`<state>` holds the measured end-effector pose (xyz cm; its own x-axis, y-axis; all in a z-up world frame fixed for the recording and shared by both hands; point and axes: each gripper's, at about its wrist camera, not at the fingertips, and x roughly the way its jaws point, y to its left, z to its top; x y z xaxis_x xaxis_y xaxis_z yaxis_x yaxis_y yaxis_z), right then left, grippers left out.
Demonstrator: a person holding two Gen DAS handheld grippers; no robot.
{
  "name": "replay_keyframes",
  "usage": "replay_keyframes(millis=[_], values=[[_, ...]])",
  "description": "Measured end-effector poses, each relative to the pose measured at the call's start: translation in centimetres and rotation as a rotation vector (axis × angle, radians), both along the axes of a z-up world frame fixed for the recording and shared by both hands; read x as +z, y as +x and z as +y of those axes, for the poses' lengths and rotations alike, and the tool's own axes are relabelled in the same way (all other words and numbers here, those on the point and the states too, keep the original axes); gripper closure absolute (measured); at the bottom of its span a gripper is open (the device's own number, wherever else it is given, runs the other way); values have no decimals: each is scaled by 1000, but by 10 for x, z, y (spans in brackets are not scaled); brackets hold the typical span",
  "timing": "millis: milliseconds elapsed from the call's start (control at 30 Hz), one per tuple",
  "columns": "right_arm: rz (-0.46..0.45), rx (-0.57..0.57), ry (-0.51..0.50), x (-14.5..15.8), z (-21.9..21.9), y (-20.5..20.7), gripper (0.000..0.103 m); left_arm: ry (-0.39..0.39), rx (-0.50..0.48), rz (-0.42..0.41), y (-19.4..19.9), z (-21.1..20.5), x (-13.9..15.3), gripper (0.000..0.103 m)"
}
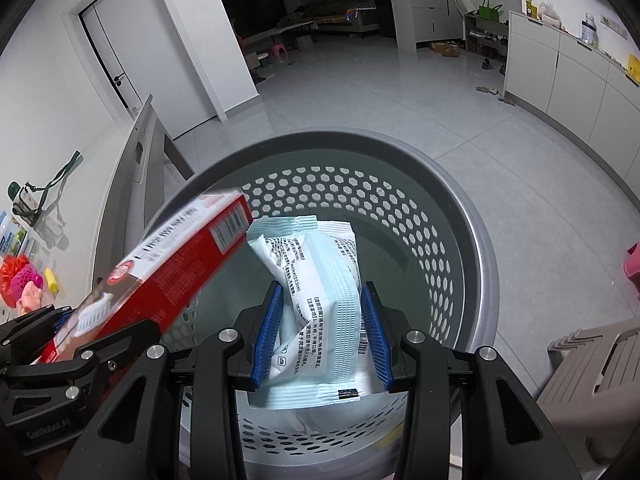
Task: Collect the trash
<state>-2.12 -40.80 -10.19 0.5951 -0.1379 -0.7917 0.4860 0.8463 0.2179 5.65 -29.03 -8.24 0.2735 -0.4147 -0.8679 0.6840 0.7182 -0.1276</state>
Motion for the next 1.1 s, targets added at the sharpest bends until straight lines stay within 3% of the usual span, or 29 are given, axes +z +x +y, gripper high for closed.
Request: replay_keyframes(millis=[133,267,567,1100], values=[[-2,-4,-4,-1,-1,-3,62,-1,-2,-5,-2,0,0,50],[-9,-8,-13,0,0,-6,50,-3,0,1,-1,0,0,46],[-14,-16,-15,0,-1,-14,49,-15,-10,-2,-3,-1,2,40],[-24,-31,-13,4,-3,-27,49,-17,-2,-17,-7,7,2,41]])
